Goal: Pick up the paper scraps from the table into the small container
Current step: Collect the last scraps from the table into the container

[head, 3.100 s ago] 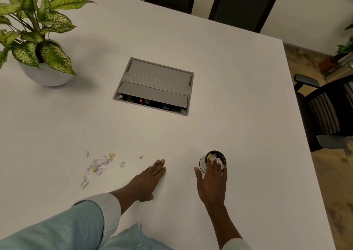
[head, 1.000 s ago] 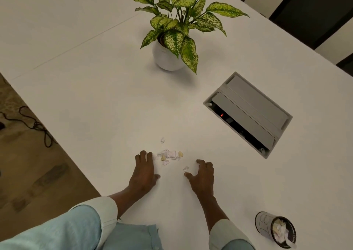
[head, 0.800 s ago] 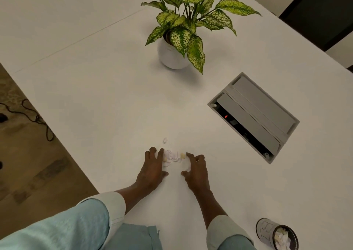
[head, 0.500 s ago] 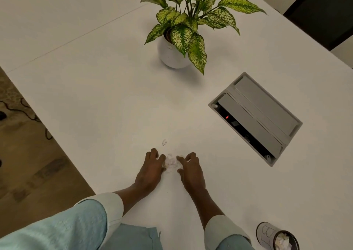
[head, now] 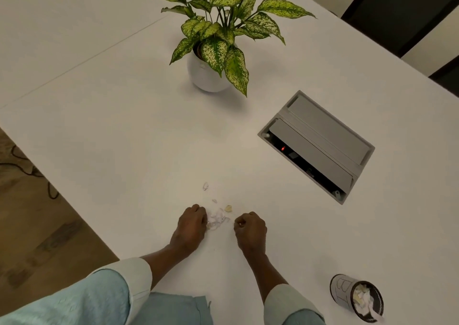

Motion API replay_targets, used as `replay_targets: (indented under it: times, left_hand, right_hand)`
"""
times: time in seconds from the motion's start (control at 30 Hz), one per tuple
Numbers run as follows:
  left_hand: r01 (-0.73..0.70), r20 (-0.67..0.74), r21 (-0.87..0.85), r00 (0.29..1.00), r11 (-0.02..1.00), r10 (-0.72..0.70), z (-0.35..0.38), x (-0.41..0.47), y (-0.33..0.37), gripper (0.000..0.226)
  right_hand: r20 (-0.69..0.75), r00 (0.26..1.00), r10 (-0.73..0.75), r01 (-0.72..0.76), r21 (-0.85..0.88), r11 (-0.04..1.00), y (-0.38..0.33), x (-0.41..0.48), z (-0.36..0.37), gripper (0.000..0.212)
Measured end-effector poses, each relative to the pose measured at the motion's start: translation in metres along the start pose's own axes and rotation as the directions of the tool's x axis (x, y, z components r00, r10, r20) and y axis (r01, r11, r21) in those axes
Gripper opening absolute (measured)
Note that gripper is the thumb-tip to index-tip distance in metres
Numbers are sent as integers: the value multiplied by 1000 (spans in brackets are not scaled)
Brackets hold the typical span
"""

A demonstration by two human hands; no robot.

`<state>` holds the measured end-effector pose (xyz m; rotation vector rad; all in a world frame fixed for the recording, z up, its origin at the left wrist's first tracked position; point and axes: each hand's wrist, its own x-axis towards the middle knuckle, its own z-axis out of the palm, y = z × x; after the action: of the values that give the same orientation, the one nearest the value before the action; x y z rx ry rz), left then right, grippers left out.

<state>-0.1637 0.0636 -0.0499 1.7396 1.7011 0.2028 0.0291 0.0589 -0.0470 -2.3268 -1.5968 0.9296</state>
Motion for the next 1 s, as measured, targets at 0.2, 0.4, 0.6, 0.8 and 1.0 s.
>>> replay_targets:
  times: [0.2,0.4,0.6,0.8,1.0]
  left_hand:
    - [19,-118,-166,992,986,-39,-1,-20,9,24]
    - [-69,-124,-283,992,957,35,5,-40,59,25]
    - [-210,-6,-343,975,916,221,36,-60,138,19]
    - [-371,126,-338,893,865,432,76,-77,231,17]
    - [-482,215,-309,804,820,554,118,-86,314,10]
  right_hand:
    - [-91,988,127,-105,213,971,16,-29,-14,10]
    - [-202,943,264,-170,389,906,50,-76,-42,16]
    - [-331,849,411,-193,530,825,98,-128,-85,16]
    - [-436,681,588,-230,636,737,151,-167,-137,11]
    - [-494,557,668,-223,686,693,204,-184,-179,11]
